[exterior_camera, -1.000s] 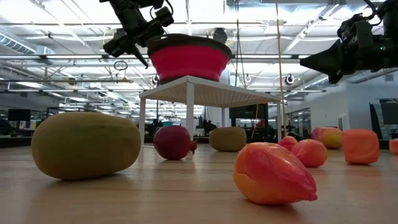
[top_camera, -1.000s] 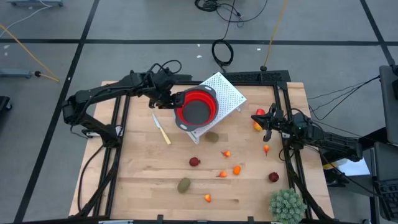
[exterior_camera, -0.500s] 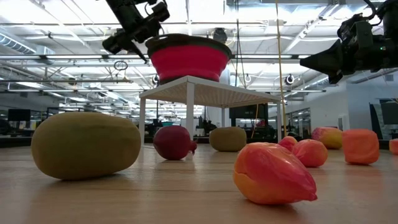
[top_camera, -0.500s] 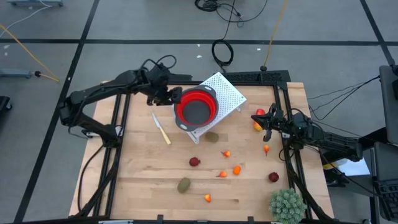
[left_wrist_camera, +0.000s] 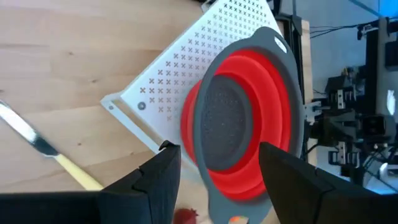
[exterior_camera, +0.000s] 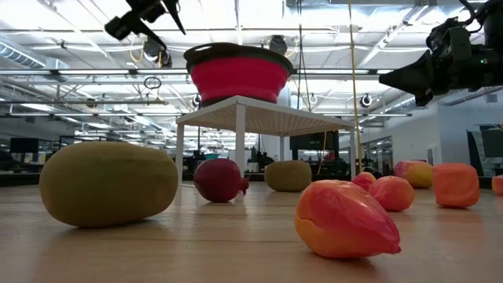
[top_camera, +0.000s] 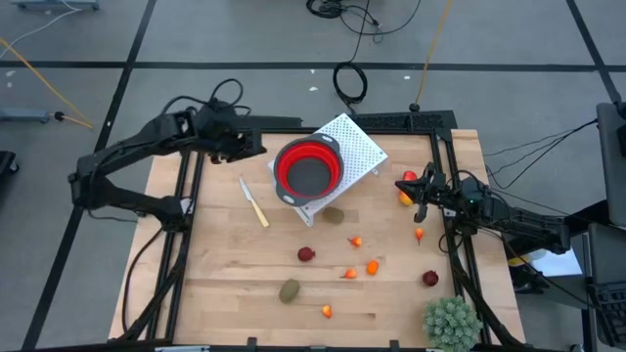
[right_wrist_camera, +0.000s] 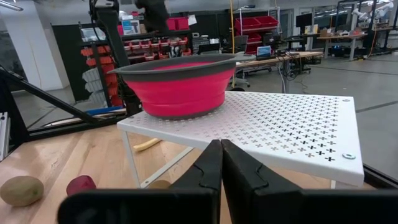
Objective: Pick & Place Fruit
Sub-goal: Put the mango into the red strainer bowl on the shelf
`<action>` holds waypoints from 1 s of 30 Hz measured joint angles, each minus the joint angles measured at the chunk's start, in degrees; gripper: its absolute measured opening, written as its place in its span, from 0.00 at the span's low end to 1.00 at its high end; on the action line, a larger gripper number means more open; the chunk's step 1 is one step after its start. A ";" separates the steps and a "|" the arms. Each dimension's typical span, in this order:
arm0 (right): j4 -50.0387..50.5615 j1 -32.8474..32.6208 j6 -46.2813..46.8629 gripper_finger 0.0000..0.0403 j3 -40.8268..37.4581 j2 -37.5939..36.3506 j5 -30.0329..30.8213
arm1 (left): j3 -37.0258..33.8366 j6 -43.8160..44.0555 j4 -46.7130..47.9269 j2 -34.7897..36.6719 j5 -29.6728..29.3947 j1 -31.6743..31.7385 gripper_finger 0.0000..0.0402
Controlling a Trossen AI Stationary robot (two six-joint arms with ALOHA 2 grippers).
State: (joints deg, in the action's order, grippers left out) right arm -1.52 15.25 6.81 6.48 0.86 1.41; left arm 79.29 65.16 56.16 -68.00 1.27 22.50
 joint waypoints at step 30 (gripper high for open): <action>0.01 0.02 -0.02 0.00 0.00 0.02 6.16 | -0.07 -40.30 5.23 6.83 -12.34 -16.80 0.53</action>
State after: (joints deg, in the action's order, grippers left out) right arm -1.51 15.27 6.79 6.48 0.89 7.57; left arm 79.22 24.86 61.40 -61.17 -11.06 5.70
